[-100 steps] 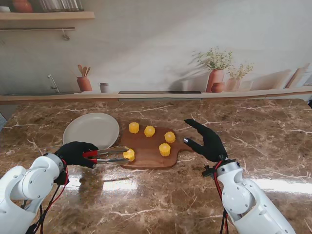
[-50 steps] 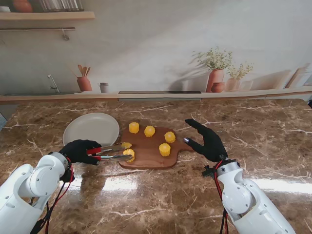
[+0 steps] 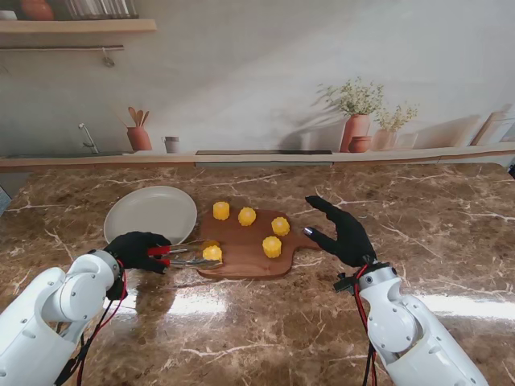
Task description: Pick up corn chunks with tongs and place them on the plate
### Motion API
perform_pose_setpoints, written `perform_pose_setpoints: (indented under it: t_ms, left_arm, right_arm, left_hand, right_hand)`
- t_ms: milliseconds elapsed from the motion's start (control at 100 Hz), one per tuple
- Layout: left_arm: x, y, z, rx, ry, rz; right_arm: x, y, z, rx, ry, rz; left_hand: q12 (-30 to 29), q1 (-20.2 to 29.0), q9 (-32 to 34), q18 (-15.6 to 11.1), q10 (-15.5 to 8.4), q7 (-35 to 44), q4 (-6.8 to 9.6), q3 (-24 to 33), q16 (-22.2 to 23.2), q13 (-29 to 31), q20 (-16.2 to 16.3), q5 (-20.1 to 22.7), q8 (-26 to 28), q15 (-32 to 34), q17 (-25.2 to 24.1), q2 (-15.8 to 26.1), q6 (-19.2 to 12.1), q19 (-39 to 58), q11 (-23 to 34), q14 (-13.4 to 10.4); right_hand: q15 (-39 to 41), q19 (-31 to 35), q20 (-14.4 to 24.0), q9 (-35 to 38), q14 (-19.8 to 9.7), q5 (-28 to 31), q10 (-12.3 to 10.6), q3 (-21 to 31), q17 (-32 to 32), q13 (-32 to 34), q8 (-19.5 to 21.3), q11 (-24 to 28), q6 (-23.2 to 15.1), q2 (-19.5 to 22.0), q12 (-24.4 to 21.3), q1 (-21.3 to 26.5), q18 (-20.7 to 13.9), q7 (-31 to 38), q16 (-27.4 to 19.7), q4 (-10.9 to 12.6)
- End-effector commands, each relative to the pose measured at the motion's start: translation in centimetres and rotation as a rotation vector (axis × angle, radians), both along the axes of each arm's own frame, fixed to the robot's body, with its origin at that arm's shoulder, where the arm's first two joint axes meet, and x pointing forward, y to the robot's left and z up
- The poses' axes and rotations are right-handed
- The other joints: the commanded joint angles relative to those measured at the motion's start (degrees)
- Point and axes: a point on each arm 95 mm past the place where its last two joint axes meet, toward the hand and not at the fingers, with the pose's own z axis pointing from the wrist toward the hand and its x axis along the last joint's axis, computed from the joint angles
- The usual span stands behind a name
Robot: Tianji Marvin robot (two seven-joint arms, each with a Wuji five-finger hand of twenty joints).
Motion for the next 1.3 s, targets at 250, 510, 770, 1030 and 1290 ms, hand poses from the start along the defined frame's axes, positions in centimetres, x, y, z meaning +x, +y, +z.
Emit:
perform_pose_setpoints:
  t_ms: [250,510,770,1030,1290]
  left_arm:
    - [-0.1,0.0,-0.3,-0.043,0.006,0.01]
    - [-1.1,1.4,0.8,-0.08,-0.055,0.054]
    - [-1.6,3.9,2.9,-0.103,-0.178,0.164]
    - [-1.6,6.9,3.3,-0.066,-0.263,0.325]
    - [-1.9,8.9,1.9,0.006,-0.264,0.443]
  right_arm:
    - [-0.2,0.0,-0.6,0.003,0.022,0.006]
    - [-0.2,0.1,-0.6,0.001,0.024,0.008]
    - [-0.1,0.3,-0.7,-0.002,0.028,0.015]
    - [-0.2,0.5,-0.7,-0.005,0.032,0.02]
    - [-0.2,0.6,-0.8,-0.008,0.039,0.024]
  left_hand:
    - [5.98,17.35,2.91,0.67,-2.25,12.02,4.77,-17.5,9.18,1.87,4.04,8.22,-0.14,9.2,-1.24,22.18,-9.98,3.26,15.81,4.93]
    - [6.7,17.91,3.09,0.67,-2.76,13.33,4.99,-18.24,9.07,1.67,4.09,9.44,0.38,9.1,-1.33,22.12,-10.12,3.23,15.72,4.84]
    - [7.65,18.26,3.73,1.02,-2.95,13.56,5.16,-18.25,8.9,1.97,4.27,10.11,-0.16,9.13,-1.18,21.68,-9.6,3.46,15.31,4.89]
    - [8.66,18.32,4.13,1.08,-2.79,13.58,5.19,-18.08,8.89,2.29,4.48,10.36,-0.54,9.45,-1.05,21.37,-9.0,3.77,15.41,5.11]
    - [9.11,18.17,4.29,1.35,-2.2,13.47,5.13,-17.65,9.02,2.27,4.69,10.6,-0.96,10.03,-1.22,21.04,-8.47,4.15,15.54,5.5]
  right_hand:
    - [0.0,0.89,1.32,0.43,0.02,-0.19,-1.32,-0.53,0.1,1.22,0.04,0.1,-1.76,0.81,1.14,0.57,-0.48,-0.83,0.73,-1.56]
    - [0.04,0.88,1.35,0.35,0.09,-0.25,-1.27,-0.68,0.08,1.21,0.06,0.02,-1.81,0.89,1.23,0.64,-0.57,-0.91,0.77,-1.52]
    - [0.03,0.87,1.36,0.37,0.04,-0.24,-1.35,-0.73,0.1,1.14,0.09,-0.01,-1.94,0.92,1.27,0.65,-0.57,-0.94,0.79,-1.51]
    - [0.02,0.85,1.37,0.27,-0.04,-0.22,-1.34,-0.78,0.09,1.15,0.13,-0.07,-1.99,0.92,1.27,0.69,-0.54,-0.97,0.79,-1.5]
    - [-0.01,0.84,1.38,0.22,0.02,-0.19,-1.38,-0.75,0.08,1.08,0.16,-0.09,-2.07,0.94,1.27,0.74,-0.58,-0.99,0.78,-1.5]
